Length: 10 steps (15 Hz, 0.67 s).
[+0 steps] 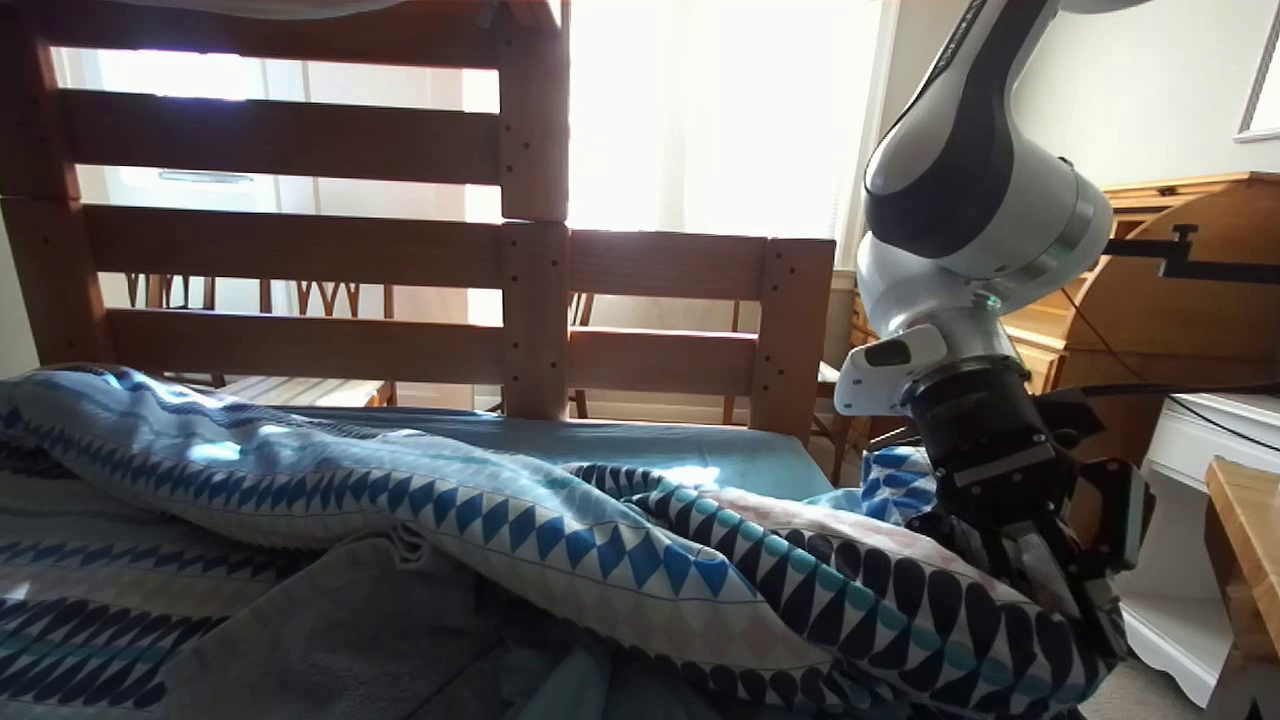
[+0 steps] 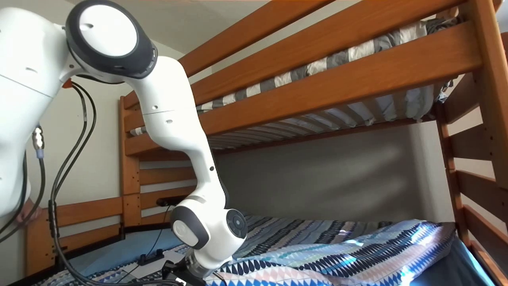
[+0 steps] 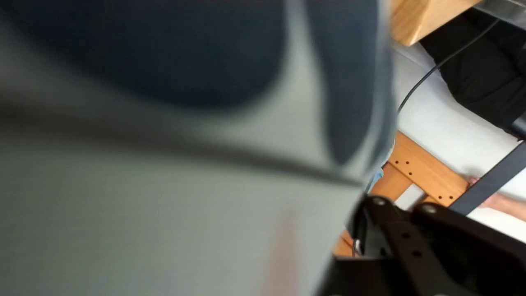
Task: Move the right end of the blanket to the left
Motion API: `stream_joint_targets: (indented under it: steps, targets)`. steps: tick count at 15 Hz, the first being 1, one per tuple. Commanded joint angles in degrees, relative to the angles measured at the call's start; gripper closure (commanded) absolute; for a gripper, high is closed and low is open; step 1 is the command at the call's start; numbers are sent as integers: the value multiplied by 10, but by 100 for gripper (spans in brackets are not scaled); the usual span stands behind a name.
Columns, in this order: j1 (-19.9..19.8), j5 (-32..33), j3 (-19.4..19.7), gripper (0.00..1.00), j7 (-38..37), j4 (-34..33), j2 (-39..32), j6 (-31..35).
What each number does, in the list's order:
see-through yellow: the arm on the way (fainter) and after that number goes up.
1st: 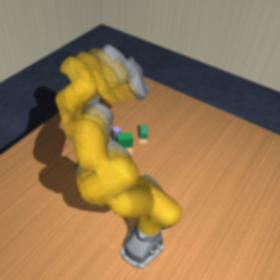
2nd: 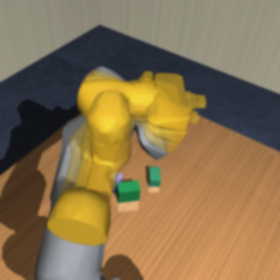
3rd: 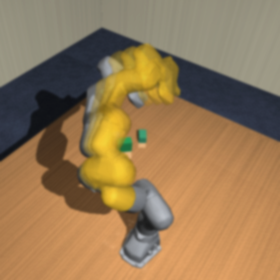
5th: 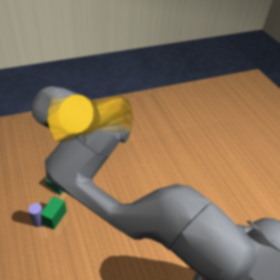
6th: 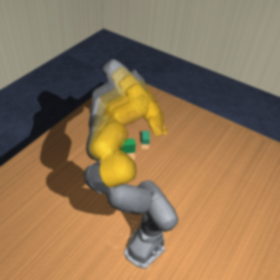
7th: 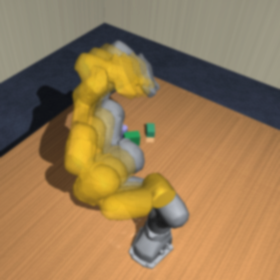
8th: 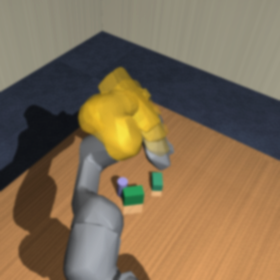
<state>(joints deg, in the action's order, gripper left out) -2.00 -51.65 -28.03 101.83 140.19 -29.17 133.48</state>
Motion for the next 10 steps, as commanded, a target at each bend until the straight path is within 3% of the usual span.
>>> stream_joint_targets:
  steps: [1,7,10]
  targets:
    - [59,-43,20,41,3,16,45,35]
    - [92,-163,23,2,43,46,137,113]
    - [103,-234,33,0,59,60,198,116]
